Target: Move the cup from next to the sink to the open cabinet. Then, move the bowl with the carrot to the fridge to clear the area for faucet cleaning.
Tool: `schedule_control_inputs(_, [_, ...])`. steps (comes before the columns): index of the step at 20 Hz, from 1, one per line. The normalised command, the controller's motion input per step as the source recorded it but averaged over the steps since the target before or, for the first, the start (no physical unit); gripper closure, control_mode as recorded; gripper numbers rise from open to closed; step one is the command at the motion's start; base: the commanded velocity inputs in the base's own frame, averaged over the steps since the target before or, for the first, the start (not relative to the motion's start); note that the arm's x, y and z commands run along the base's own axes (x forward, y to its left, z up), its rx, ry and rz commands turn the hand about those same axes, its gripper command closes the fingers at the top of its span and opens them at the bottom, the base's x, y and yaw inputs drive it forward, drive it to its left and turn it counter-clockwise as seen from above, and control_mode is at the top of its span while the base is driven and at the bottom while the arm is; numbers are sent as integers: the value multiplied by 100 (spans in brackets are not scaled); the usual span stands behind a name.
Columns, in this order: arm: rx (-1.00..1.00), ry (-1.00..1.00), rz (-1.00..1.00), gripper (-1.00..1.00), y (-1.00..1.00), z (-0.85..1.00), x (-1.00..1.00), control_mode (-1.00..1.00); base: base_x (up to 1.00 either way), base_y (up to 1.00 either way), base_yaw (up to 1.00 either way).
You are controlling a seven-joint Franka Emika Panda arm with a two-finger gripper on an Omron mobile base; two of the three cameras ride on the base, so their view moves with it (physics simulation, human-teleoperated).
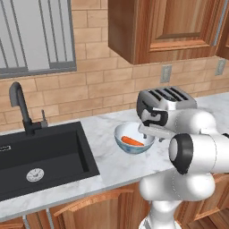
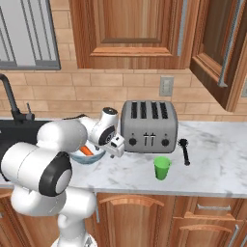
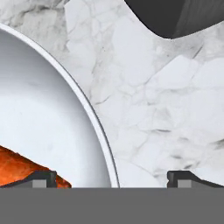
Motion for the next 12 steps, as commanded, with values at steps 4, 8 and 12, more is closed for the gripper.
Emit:
schedule_control_inputs(4, [4, 0, 0, 100, 0, -4, 0, -100, 0, 0, 0])
schedule_control_inputs(8, [0, -1, 0, 100, 0, 1, -2, -100, 0, 0, 0])
schedule_control_inputs(12, [1, -7, -3, 100, 0, 45, -22, -100, 0, 0, 0])
